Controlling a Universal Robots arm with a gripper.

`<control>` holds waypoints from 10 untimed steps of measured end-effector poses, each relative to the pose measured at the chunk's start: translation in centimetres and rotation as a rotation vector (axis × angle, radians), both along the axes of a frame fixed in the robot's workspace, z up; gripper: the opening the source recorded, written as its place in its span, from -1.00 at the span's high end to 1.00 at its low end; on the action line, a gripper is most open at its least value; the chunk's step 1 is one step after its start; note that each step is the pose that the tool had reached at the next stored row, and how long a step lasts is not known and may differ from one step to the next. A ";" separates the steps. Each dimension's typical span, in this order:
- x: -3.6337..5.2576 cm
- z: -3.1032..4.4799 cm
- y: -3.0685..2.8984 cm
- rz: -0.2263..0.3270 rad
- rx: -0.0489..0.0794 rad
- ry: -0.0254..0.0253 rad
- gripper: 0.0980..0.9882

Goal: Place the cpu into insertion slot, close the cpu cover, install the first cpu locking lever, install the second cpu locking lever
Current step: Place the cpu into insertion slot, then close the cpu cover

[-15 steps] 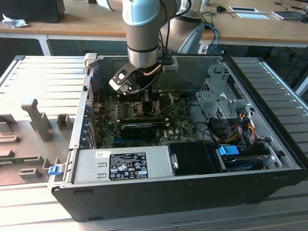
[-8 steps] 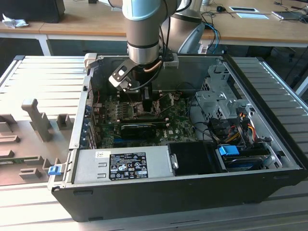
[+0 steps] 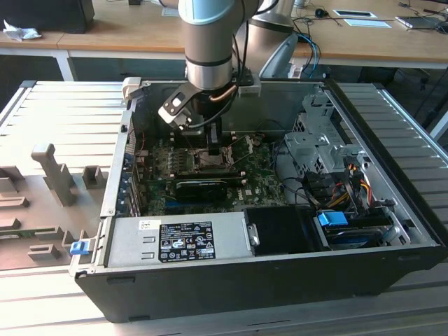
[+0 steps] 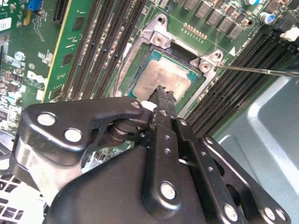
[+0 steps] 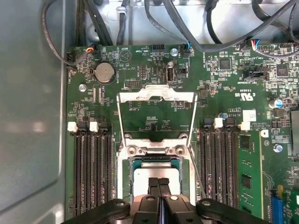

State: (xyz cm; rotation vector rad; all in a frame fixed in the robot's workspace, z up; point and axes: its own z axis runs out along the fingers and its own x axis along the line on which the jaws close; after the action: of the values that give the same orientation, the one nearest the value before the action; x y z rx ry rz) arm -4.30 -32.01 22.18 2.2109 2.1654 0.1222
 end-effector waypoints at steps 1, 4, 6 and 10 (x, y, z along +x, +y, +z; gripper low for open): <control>0.00 0.07 0.00 0.000 0.000 0.0000 0.98; 0.00 0.28 0.00 0.000 0.000 0.0000 0.98; 0.00 0.39 0.00 0.000 0.000 0.0000 0.98; 0.00 0.73 0.00 0.000 0.000 0.0000 0.98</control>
State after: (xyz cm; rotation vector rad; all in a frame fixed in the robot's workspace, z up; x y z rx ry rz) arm -4.30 -32.01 22.91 2.2114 2.1650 0.1223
